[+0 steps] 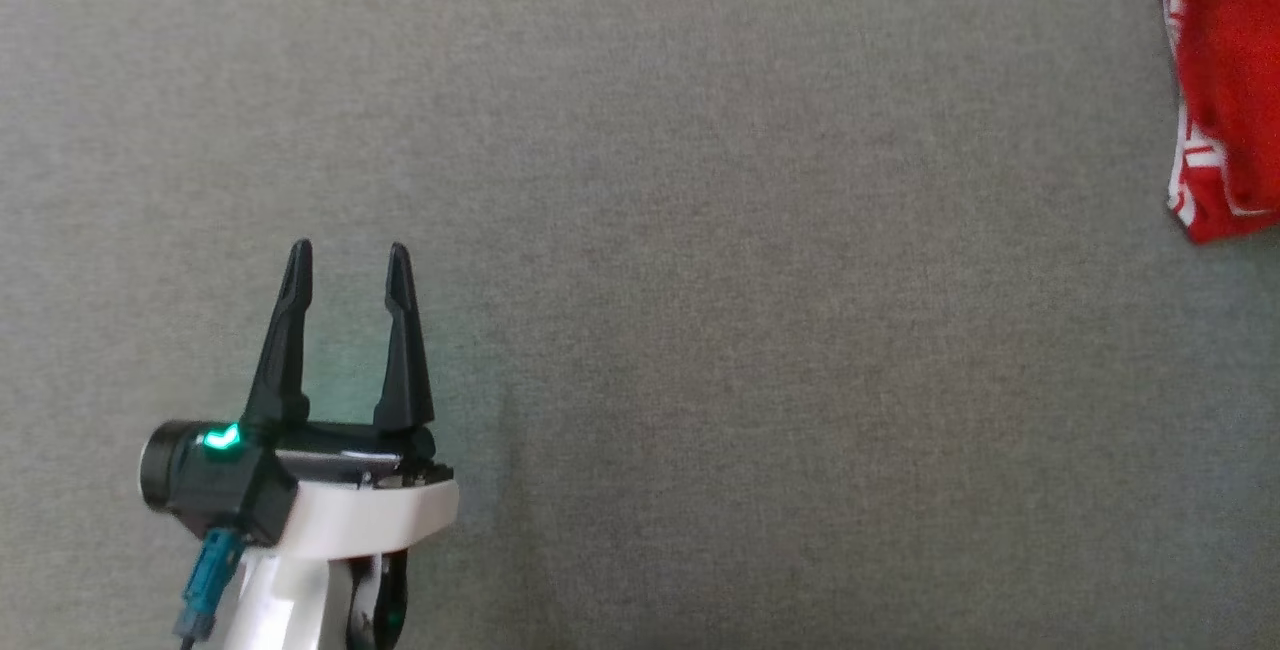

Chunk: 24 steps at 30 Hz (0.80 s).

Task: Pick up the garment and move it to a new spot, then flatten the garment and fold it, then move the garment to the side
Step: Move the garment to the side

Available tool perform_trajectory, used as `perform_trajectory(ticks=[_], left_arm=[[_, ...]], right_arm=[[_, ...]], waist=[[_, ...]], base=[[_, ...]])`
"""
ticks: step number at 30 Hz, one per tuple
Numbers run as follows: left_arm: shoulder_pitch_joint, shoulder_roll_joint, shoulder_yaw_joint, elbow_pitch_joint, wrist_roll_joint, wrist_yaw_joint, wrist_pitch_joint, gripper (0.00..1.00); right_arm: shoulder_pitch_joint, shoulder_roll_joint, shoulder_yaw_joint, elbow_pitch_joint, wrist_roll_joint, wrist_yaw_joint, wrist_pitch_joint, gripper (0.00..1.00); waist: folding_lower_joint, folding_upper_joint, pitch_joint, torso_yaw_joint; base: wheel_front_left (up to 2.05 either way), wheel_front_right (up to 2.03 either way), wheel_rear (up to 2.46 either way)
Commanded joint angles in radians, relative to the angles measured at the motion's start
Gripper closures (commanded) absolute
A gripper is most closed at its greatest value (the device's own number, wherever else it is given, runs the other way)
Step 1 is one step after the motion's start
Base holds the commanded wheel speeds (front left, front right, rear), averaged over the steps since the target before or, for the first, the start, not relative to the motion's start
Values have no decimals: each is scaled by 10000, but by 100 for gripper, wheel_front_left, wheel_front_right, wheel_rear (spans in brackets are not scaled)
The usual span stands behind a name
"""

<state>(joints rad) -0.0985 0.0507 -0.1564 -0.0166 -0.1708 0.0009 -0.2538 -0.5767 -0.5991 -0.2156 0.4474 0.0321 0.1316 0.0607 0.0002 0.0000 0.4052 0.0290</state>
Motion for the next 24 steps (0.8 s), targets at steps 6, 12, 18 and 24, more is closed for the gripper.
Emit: perform_trajectory(ticks=[6, 12, 18, 24], left_arm=[[327, -5, 279, 439, -485, 22, -80, 0], [1054, -5, 174, 1060, -726, 36, -80, 0], [1852, -5, 478, 1079, -777, 166, -80, 0], [2336, -5, 512, 1025, -742, 276, -80, 0]], right_arm=[[2175, 2439, 600, -1519, 50, -9, -644, 0], [3755, 4299, 2431, -1017, 720, -9, -2528, 0], [4701, 5134, 3457, -777, 1098, -9, -3213, 0], [5778, 5418, 3442, -2219, 1081, -9, -3221, 0]], waist=[[-2, 0, -1612, 254], [-2, 0, -3210, 425], [-2, 0, -4234, 541], [-2, 0, -4597, 624]], base=[[0, 0, 0], [0, 0, 0], [0, 0, 0], [0, 0, 0]])
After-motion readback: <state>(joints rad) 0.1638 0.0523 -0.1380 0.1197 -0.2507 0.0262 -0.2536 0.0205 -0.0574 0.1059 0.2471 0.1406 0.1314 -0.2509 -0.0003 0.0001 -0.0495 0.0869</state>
